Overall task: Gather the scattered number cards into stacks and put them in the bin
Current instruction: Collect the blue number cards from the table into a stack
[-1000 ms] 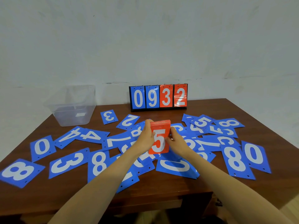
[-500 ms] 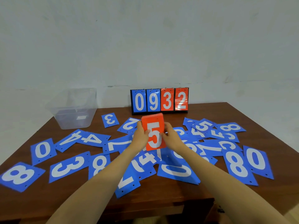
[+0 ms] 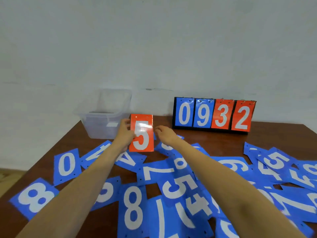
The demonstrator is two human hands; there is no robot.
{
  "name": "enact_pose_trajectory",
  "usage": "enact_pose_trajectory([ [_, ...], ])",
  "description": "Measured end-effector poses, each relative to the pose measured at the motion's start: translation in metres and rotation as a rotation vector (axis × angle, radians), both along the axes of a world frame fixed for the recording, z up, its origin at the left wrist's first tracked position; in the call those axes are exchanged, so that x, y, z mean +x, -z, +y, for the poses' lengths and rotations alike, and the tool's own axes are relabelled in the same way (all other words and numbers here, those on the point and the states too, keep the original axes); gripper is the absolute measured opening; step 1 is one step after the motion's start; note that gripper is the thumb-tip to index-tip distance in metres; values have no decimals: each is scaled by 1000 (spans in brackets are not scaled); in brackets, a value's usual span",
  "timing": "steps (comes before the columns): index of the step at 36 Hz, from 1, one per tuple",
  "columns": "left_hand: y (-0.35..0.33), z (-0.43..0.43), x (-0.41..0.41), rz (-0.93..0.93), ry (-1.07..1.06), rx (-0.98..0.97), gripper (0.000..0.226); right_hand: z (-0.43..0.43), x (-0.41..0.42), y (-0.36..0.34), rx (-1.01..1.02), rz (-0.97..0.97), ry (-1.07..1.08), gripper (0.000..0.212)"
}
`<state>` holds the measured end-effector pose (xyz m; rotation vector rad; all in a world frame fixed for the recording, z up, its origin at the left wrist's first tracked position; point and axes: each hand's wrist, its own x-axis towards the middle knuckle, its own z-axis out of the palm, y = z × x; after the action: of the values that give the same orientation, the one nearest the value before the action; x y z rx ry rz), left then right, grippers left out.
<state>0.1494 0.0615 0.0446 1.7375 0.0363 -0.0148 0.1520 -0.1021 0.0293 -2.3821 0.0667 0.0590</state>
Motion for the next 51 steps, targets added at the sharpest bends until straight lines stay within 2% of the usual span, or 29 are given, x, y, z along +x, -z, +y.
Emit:
enact_pose_trajectory([
  [4, 13, 15, 27, 53, -22, 49, 53, 8, 32, 27, -408, 86, -236, 53],
  [9, 34, 21, 41, 125, -46, 53, 50, -2, 27, 46, -575, 193, -320, 61],
  [17, 47, 4, 48, 257, -55, 22, 41, -49, -34, 53, -577, 194, -286, 59],
  [25, 50, -27, 54, 303, -39, 98, 43, -62, -62, 50, -573, 161, -276, 56],
  [29, 50, -29, 60, 275, -33, 234, 44, -59, -63, 52, -577, 122, -246, 55],
  [33, 51, -28, 64, 218, 9, 449, 44, -52, -60, 51, -556, 51, -187, 50],
  [37, 52, -30, 63, 80, 0, 725, 62, -44, -48, 42, -474, 69, -103, 46],
  [40, 54, -32, 53, -73, -7, 917, 66, -37, -33, 35, -408, 133, 20, 65],
  [43, 55, -32, 38, -279, 51, 1020, 43, -28, -19, 31, -385, 213, 168, 93],
  [45, 57, -30, 31, -383, 114, 1065, 28, -23, -12, 29, -410, 271, 216, 101],
  [51, 66, -20, 17, -299, 289, 1076, 34, -18, 0, 31, -300, 382, 281, 104],
])
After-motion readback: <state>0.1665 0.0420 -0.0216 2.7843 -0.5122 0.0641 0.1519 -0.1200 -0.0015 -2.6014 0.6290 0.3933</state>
